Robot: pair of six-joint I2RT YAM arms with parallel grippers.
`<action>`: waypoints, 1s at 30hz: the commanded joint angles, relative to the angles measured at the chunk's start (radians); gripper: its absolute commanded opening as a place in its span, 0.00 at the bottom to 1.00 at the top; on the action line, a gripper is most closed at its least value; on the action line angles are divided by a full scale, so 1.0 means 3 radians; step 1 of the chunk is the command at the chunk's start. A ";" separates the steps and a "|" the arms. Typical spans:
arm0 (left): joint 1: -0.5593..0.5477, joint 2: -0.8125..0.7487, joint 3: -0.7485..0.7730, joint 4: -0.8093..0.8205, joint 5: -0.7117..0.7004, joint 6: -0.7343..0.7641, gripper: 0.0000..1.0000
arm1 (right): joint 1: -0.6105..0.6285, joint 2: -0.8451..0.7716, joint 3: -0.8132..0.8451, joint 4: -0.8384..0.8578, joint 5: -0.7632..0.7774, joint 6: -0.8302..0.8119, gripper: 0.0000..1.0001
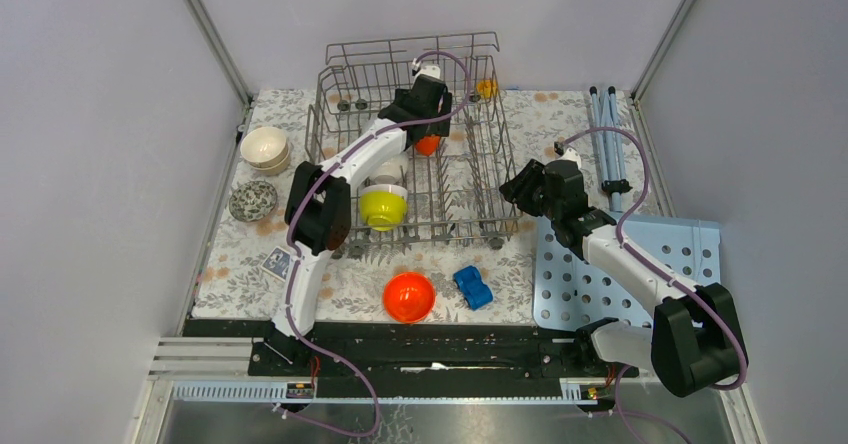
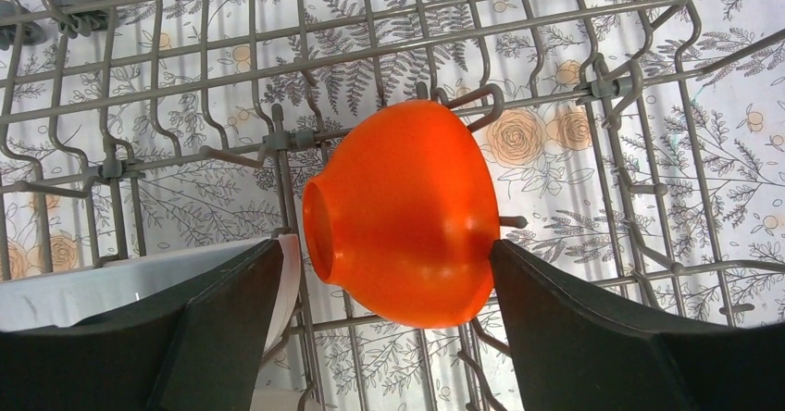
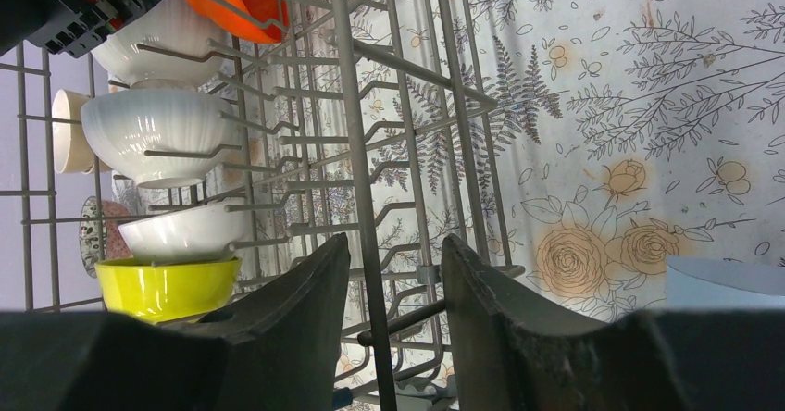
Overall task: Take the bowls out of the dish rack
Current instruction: Pick up the bowl from the dish rack.
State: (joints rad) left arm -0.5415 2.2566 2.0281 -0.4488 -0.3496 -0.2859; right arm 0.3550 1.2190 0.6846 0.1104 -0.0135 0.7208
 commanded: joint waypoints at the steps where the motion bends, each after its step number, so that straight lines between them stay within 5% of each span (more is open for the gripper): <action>1: -0.0007 -0.0134 -0.0079 0.0146 0.0018 -0.0053 0.88 | 0.0047 -0.0080 -0.0025 -0.0005 -0.0172 0.0049 0.49; 30: -0.0050 -0.0155 -0.0068 0.0135 0.0179 -0.0131 0.94 | 0.0048 -0.0073 -0.0042 0.0031 -0.0204 0.0040 0.51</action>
State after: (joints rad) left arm -0.5526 2.2112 1.9537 -0.4232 -0.3405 -0.3138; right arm 0.3550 1.2171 0.6807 0.1184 -0.0193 0.7208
